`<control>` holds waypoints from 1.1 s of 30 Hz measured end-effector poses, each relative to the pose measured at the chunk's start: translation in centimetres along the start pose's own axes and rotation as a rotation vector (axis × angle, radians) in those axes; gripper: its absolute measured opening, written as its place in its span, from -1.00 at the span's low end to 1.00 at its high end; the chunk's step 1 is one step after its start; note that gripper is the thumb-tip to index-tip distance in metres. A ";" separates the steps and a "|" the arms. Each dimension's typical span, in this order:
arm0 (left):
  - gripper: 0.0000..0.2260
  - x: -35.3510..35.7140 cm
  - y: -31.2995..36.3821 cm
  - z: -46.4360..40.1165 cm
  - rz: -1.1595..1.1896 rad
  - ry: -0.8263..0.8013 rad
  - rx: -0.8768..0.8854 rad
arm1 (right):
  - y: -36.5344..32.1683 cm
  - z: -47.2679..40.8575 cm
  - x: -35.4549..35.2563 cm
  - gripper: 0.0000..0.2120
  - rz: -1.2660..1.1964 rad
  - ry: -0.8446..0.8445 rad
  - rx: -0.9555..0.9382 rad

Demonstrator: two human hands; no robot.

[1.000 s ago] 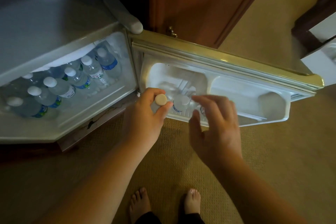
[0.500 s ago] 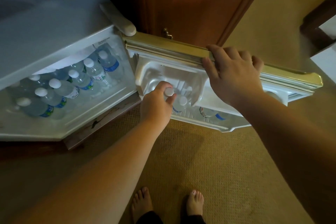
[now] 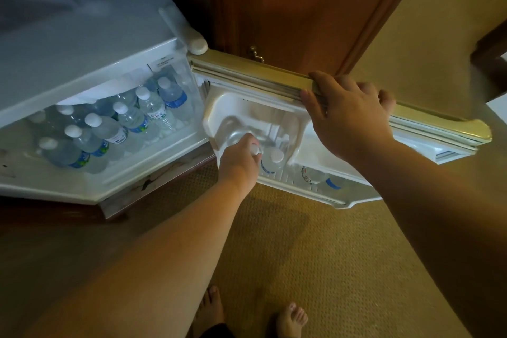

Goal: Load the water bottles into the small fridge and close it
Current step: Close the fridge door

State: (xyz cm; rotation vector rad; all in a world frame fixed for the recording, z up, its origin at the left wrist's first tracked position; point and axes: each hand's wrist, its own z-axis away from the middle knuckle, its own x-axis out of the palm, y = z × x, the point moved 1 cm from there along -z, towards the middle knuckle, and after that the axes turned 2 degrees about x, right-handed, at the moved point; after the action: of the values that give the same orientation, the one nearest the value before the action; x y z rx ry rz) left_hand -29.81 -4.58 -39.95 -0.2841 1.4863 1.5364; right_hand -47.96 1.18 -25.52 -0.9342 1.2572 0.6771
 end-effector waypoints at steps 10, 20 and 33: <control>-0.63 -1.7 1.6 1.6 -0.110 0.033 0.056 | -0.1 0.2 -0.1 -0.43 0.008 0.001 -0.005; -0.69 -9.8 0.8 14.6 -0.032 0.314 0.007 | -0.7 0.6 -1.1 -0.45 0.039 -0.172 0.043; -0.61 -30.5 -7.6 14.2 -0.365 0.755 -0.099 | -1.4 3.2 -2.6 -0.46 0.065 -0.312 -0.033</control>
State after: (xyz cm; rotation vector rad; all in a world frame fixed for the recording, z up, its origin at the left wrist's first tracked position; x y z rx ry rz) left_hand -2.07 -7.41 -19.61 -1.2284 1.7833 1.2530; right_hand -45.73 3.44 -22.56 -0.7816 1.0042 0.8621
